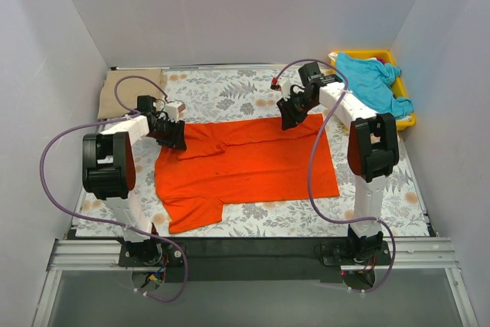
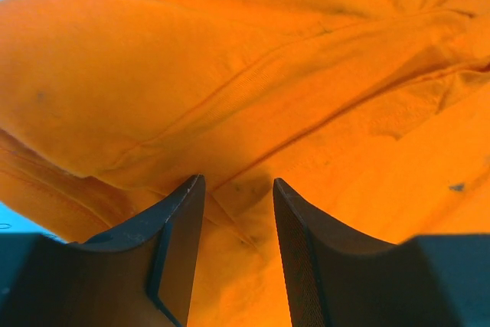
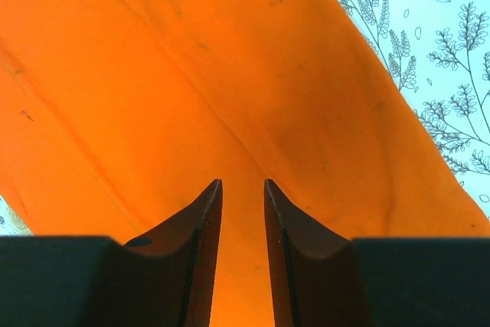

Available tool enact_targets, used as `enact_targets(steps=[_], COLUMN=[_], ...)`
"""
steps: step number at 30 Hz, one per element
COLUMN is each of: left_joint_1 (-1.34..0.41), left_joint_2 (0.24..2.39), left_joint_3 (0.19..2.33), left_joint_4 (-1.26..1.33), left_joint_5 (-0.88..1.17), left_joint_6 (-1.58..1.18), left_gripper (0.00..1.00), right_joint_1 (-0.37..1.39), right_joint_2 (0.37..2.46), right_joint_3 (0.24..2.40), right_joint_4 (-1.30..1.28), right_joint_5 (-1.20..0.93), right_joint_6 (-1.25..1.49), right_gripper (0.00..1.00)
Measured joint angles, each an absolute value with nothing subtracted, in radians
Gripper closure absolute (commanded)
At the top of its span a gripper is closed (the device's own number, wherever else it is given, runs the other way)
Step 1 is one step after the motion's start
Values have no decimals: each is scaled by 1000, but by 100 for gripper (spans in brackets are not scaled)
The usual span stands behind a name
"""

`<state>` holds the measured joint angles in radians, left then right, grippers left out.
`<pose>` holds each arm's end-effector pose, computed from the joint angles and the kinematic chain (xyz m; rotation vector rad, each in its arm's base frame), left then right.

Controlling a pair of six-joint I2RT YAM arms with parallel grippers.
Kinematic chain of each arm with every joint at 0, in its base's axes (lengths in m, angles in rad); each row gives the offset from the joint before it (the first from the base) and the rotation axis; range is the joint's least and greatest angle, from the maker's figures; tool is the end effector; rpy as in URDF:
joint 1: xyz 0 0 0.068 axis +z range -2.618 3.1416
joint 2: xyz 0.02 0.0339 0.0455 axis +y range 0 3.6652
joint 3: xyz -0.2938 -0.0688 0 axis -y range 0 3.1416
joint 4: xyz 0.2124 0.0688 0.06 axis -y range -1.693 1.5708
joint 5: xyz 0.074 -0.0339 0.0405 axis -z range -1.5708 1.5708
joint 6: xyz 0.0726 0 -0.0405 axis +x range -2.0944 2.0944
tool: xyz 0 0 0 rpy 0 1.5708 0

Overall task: Fold and stack the t-shirts
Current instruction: Fold the tshirt

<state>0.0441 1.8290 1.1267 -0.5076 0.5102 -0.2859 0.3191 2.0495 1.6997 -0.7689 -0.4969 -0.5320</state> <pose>0.3456 -0.0202 0.1777 -0.3222 2.7306 -0.7714 0.4028 0.1695 0.2339 -1.2037 2.2907 0.5885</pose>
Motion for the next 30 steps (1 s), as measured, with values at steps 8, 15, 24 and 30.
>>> enact_targets(steps=[8, 15, 24, 30], left_joint_1=[44, 44, 44, 44], left_joint_2=[1829, 1822, 1681, 1545], left_joint_3=[1124, 1099, 1051, 974], left_joint_4=[-486, -514, -587, -641], left_joint_5=[498, 531, 566, 593], left_joint_6=[-291, -254, -192, -76], left_gripper=[72, 95, 100, 100], right_joint_1=[315, 312, 281, 253], right_joint_2=[2049, 2050, 2049, 2049], right_joint_3=[1679, 1671, 1639, 1604], right_joint_4=[-770, -777, -780, -786], right_joint_5=[-487, -473, -458, -444], right_joint_6=[-533, -547, -562, -582], right_gripper=[70, 71, 73, 73])
